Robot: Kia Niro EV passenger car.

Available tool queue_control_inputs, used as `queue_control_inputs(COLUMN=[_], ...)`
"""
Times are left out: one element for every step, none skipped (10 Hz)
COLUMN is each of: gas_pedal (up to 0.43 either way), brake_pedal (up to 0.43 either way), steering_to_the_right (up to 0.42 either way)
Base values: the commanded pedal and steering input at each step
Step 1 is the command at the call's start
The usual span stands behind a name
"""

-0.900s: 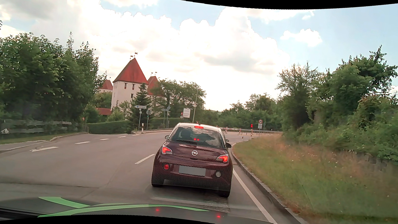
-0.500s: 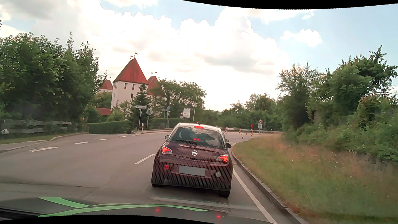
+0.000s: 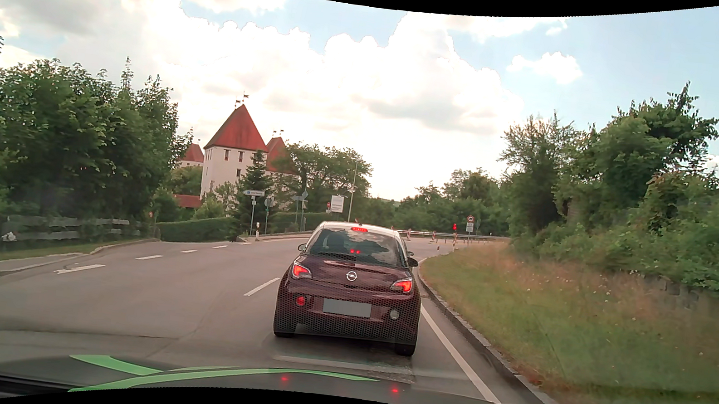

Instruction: Follow the waypoints while adhering to traffic rules and regulations

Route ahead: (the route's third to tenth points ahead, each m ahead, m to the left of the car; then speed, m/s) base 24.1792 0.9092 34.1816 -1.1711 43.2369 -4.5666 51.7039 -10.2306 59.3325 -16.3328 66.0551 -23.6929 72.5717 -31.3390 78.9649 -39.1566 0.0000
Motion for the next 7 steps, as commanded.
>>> queue_control_inputs(gas_pedal=[0.0,0.0,0.0,0.0,0.0,0.0,0.0], brake_pedal=[0.323,0.323,0.323,0.323,0.323,0.323,0.323], steering_to_the_right=[0.027,0.027,0.027,0.027,0.027,0.027,0.027])
